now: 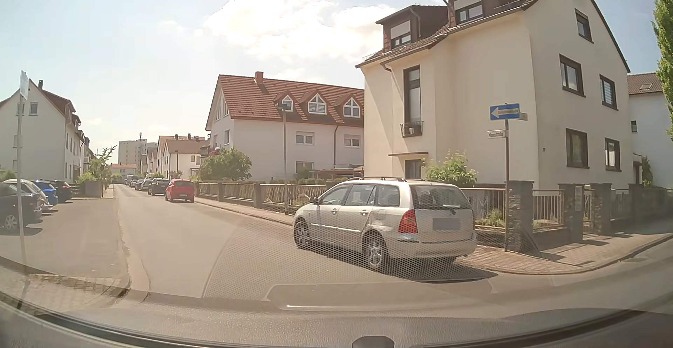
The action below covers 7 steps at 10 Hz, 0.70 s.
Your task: Follow the waypoints while adhering to traffic rules and regulations
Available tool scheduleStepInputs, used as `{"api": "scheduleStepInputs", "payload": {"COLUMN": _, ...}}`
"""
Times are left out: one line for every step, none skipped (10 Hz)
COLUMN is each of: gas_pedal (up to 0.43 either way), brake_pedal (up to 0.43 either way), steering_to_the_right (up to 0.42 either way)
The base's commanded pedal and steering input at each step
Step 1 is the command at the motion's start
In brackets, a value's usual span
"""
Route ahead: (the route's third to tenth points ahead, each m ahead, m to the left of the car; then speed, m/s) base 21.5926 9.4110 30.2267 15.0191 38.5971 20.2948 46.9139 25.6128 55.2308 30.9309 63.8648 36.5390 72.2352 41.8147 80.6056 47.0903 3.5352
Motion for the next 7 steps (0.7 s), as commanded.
{"api": "scheduleStepInputs", "payload": {"gas_pedal": 0.189, "brake_pedal": 0.0, "steering_to_the_right": -0.135}}
{"api": "scheduleStepInputs", "payload": {"gas_pedal": 0.189, "brake_pedal": 0.0, "steering_to_the_right": -0.151}}
{"api": "scheduleStepInputs", "payload": {"gas_pedal": 0.189, "brake_pedal": 0.0, "steering_to_the_right": -0.181}}
{"api": "scheduleStepInputs", "payload": {"gas_pedal": 0.189, "brake_pedal": 0.0, "steering_to_the_right": -0.212}}
{"api": "scheduleStepInputs", "payload": {"gas_pedal": 0.189, "brake_pedal": 0.0, "steering_to_the_right": -0.245}}
{"api": "scheduleStepInputs", "payload": {"gas_pedal": 0.189, "brake_pedal": 0.0, "steering_to_the_right": -0.267}}
{"api": "scheduleStepInputs", "payload": {"gas_pedal": 0.189, "brake_pedal": 0.0, "steering_to_the_right": -0.286}}
